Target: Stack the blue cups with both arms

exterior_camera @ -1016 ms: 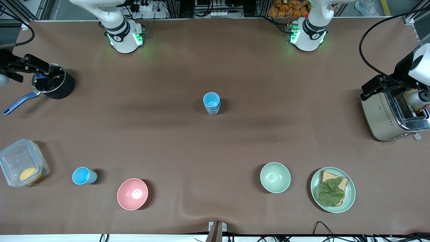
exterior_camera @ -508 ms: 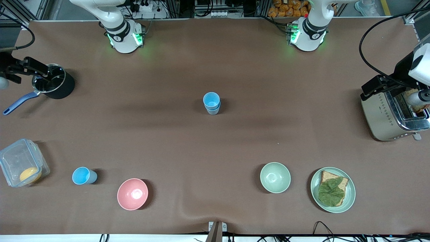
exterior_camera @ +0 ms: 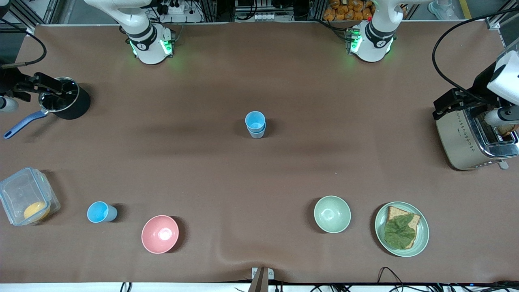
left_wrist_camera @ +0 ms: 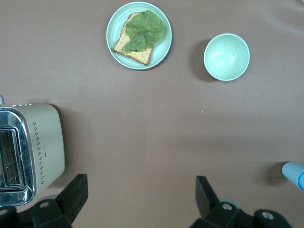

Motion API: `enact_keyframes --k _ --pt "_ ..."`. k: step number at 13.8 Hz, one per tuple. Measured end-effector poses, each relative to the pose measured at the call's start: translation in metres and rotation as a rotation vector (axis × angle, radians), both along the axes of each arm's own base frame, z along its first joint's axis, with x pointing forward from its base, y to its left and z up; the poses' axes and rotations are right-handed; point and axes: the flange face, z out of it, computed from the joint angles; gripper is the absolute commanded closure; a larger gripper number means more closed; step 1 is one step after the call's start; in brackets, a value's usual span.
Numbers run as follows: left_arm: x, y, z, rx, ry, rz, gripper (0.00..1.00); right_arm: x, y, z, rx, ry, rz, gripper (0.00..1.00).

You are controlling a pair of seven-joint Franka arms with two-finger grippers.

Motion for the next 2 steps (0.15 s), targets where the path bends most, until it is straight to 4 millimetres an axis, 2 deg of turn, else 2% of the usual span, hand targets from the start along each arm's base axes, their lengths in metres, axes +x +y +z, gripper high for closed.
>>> enact_keyframes --k 2 --pt "0.0008 -0.0002 -0.0035 0.001 0.01 -0.002 0.0 -0.0009 -0.0054 -0.0033 0.001 0.009 -0.01 0.0"
